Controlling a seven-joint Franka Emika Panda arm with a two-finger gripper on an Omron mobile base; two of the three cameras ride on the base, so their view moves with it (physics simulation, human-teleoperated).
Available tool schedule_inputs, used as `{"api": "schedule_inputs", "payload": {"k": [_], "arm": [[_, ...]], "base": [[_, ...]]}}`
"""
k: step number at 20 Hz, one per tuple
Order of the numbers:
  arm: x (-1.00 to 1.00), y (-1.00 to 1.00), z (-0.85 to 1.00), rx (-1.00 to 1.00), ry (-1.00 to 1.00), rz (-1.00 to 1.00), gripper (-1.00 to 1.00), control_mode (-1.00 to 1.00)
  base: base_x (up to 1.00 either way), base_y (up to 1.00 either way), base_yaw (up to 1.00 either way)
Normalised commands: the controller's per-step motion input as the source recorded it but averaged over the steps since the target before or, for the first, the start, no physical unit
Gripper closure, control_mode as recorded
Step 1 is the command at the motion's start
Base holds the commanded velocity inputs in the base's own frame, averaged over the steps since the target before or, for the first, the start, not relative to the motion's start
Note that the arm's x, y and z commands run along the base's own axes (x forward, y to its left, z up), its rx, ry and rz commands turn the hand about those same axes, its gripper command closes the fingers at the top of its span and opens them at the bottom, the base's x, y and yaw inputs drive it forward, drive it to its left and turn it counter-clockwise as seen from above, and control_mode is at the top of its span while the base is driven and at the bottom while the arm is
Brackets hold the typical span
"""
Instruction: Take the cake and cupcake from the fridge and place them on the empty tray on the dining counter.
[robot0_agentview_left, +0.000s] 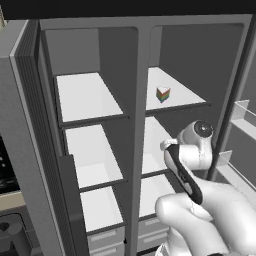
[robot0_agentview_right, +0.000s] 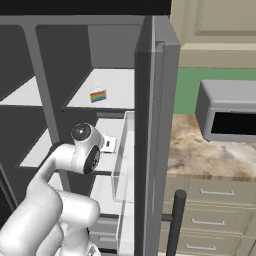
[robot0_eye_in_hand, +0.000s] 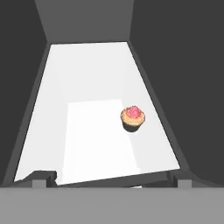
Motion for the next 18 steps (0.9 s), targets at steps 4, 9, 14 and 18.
{"api": "schedule_inputs", "payload": {"k": [4, 9, 14, 18], "arm": [[0.6, -0.24, -0.15, 0.0, 0.0, 0.0, -1.0, -1.0], [0.61, -0.14, -0.2, 0.0, 0.04, 0.0, -1.0, -1.0], [0.6, -0.16, -0.44, 0.0, 0.09, 0.0, -1.0, -1.0], [0.41, -0.18, -0.39, 0.0, 0.04, 0.0, -1.0, -1.0]], "base": [[0.0, 0.0, 0.0], [0.0, 0.0, 0.0], [0.0, 0.0, 0.0], [0.0, 0.0, 0.0]]}}
